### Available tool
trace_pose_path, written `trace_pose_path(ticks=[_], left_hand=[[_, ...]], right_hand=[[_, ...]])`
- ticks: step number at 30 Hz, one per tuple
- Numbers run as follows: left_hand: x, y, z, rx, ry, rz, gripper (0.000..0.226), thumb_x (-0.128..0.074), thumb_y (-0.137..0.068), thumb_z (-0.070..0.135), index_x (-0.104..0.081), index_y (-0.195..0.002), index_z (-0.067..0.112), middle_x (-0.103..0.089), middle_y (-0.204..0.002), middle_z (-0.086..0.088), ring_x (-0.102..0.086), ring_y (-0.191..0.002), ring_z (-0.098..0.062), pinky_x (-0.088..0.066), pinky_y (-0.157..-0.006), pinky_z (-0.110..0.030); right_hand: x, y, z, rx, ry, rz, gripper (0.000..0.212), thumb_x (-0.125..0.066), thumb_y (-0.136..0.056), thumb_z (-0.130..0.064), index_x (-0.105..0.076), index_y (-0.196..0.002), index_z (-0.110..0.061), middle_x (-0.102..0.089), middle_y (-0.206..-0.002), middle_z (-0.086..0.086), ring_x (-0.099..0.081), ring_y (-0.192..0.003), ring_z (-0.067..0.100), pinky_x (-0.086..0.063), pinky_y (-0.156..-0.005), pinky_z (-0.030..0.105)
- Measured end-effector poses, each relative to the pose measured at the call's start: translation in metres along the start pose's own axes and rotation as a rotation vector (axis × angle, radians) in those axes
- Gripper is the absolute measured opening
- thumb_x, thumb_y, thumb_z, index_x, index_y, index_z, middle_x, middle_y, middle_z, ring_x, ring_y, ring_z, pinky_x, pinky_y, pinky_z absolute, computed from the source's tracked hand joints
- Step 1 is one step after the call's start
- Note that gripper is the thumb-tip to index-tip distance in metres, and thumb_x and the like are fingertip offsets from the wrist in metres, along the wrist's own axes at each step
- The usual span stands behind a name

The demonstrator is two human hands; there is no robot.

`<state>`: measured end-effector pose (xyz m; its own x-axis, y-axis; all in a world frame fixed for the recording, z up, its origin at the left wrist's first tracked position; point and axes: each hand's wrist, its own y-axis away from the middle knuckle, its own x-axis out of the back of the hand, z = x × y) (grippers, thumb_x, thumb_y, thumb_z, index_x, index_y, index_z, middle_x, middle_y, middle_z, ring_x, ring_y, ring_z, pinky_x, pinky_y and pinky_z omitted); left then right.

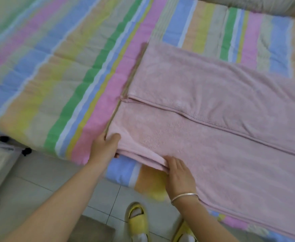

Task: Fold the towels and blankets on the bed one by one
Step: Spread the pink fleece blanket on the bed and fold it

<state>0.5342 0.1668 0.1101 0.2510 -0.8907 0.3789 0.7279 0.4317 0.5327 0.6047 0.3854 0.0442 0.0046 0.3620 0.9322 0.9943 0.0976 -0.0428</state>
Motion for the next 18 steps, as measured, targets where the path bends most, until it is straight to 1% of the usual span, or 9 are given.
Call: trace_pose_path(ticks=[2, 4, 5, 7, 10, 11, 13, 15, 18], left_hand=[[-0.013, -0.01, 0.025, 0.04, 0.201, -0.033, 0.004, -0.061, -0.091, 0.017, -0.063, -0.087, 0.016, -0.061, -0.08, -0.004, -0.055, -0.062, -0.016, -0.047, -0.043, -0.021], [-0.031, -0.022, 0.051, 0.062, 0.36, -0.077, 0.003, -0.063, -0.092, 0.015, -0.063, -0.089, 0.014, -0.063, -0.083, -0.005, -0.058, -0.068, -0.014, -0.049, -0.045, -0.018], [-0.042, -0.029, 0.066, 0.061, 0.407, -0.094, 0.003, -0.064, -0.092, 0.015, -0.063, -0.09, 0.013, -0.063, -0.084, -0.005, -0.06, -0.069, -0.013, -0.05, -0.047, -0.019], [-0.061, -0.045, 0.092, 0.06, 0.471, -0.103, 0.004, -0.066, -0.091, 0.014, -0.062, -0.092, 0.012, -0.063, -0.084, -0.005, -0.061, -0.068, -0.012, -0.053, -0.049, -0.019], [-0.085, -0.069, 0.132, 0.072, 0.565, -0.11, 0.005, -0.065, -0.091, 0.015, -0.06, -0.089, 0.016, -0.063, -0.082, -0.003, -0.062, -0.058, -0.007, -0.054, -0.051, -0.02], [-0.093, -0.077, 0.146, 0.078, 0.592, -0.114, 0.005, -0.064, -0.092, 0.016, -0.06, -0.089, 0.017, -0.063, -0.081, -0.001, -0.062, -0.055, -0.006, -0.054, -0.052, -0.019], [-0.102, -0.094, 0.17, 0.084, 0.634, -0.106, 0.007, -0.063, -0.093, 0.018, -0.06, -0.086, 0.018, -0.064, -0.08, 0.001, -0.063, -0.052, -0.004, -0.054, -0.053, -0.018], [-0.111, -0.119, 0.192, 0.081, 0.678, -0.082, 0.006, -0.063, -0.093, 0.019, -0.061, -0.087, 0.02, -0.065, -0.082, 0.001, -0.064, -0.056, -0.005, -0.054, -0.052, -0.018], [-0.125, -0.16, 0.214, 0.071, 0.719, -0.001, 0.006, -0.065, -0.092, 0.019, -0.062, -0.097, 0.017, -0.066, -0.093, -0.001, -0.065, -0.072, -0.009, -0.054, -0.053, -0.019]], right_hand=[[0.013, -0.012, 0.008, -0.092, 0.021, 0.021, 0.023, -0.043, -0.071, -0.015, -0.058, -0.088, -0.018, -0.062, -0.075, 0.001, -0.06, -0.066, 0.029, -0.044, -0.052, 0.03], [0.028, -0.026, 0.019, -0.195, 0.05, 0.031, 0.005, -0.061, -0.075, -0.015, -0.058, -0.08, -0.016, -0.06, -0.064, 0.003, -0.058, -0.058, 0.032, -0.04, -0.047, 0.029], [0.037, -0.038, 0.028, -0.259, 0.053, 0.032, 0.006, -0.066, -0.08, -0.017, -0.06, -0.081, -0.016, -0.062, -0.065, 0.005, -0.06, -0.058, 0.033, -0.041, -0.047, 0.03], [0.057, -0.066, 0.045, -0.362, -0.008, 0.078, 0.009, -0.063, -0.088, -0.024, -0.064, -0.092, -0.016, -0.068, -0.077, 0.009, -0.065, -0.068, 0.035, -0.044, -0.052, 0.034], [0.09, -0.132, 0.075, -0.194, -0.018, 0.331, 0.026, -0.051, -0.085, -0.034, -0.068, -0.092, -0.015, -0.07, -0.079, 0.011, -0.067, -0.065, 0.033, -0.047, -0.049, 0.032], [0.1, -0.157, 0.085, -0.117, -0.013, 0.369, 0.031, -0.047, -0.085, -0.036, -0.069, -0.092, -0.016, -0.07, -0.079, 0.01, -0.068, -0.065, 0.031, -0.048, -0.048, 0.032], [0.116, -0.21, 0.102, 0.041, 0.006, 0.398, 0.032, -0.045, -0.086, -0.037, -0.069, -0.095, -0.017, -0.07, -0.084, 0.008, -0.068, -0.07, 0.031, -0.051, -0.05, 0.034], [0.125, -0.268, 0.118, 0.169, 0.064, 0.408, 0.027, -0.05, -0.088, -0.035, -0.069, -0.095, -0.017, -0.069, -0.083, 0.008, -0.067, -0.07, 0.031, -0.051, -0.048, 0.034], [0.118, -0.344, 0.129, 0.291, 0.157, 0.377, 0.013, -0.061, -0.09, -0.03, -0.068, -0.09, -0.019, -0.066, -0.075, 0.005, -0.064, -0.067, 0.03, -0.039, -0.047, 0.027]])
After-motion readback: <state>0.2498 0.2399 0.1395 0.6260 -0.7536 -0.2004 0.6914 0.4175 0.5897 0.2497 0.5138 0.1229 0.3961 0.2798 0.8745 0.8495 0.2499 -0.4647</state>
